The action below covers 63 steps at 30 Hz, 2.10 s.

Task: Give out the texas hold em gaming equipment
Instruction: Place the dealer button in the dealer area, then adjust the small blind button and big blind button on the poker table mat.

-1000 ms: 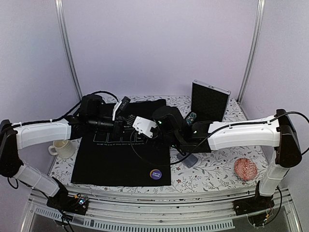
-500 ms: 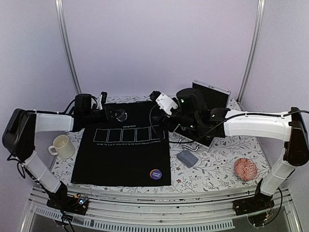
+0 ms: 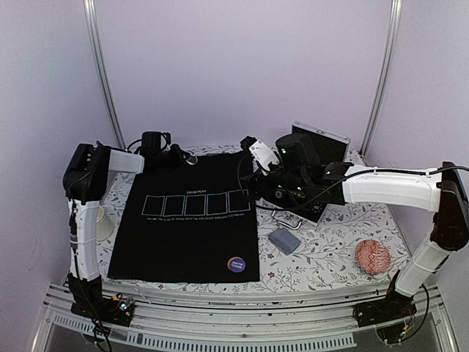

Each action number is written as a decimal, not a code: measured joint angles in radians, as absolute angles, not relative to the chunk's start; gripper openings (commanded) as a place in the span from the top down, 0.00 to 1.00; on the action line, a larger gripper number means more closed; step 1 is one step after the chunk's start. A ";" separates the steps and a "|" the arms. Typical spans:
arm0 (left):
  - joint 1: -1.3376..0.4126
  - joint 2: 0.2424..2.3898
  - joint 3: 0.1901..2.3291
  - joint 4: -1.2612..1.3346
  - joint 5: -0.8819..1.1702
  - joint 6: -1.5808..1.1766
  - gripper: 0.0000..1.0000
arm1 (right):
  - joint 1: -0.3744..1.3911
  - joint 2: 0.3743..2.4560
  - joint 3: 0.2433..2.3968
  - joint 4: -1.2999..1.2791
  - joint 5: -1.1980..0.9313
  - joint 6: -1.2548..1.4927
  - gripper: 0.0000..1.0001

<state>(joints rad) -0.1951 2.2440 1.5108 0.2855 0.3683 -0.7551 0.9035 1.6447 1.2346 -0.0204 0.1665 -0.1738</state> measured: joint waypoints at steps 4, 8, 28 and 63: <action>-0.196 2.348 1.620 0.248 0.362 -0.783 0.96 | 0.904 1.645 1.234 -0.023 0.164 -0.166 0.23; -0.198 2.404 1.679 0.209 0.355 -0.792 0.72 | 0.904 1.645 1.234 -0.031 0.162 -0.157 0.23; -0.206 2.265 1.660 0.014 0.122 -0.558 0.05 | 0.903 1.645 1.257 -0.113 0.142 -0.126 0.18; -0.307 1.466 0.931 -0.024 0.150 -0.370 0.04 | 1.159 2.090 1.487 -0.673 0.014 -0.049 0.43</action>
<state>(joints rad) -0.3069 1.4662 0.9314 -0.0238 0.1501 -0.3698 1.1591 2.0895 1.4872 -0.6735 0.0135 -0.0486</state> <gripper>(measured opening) 0.959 0.632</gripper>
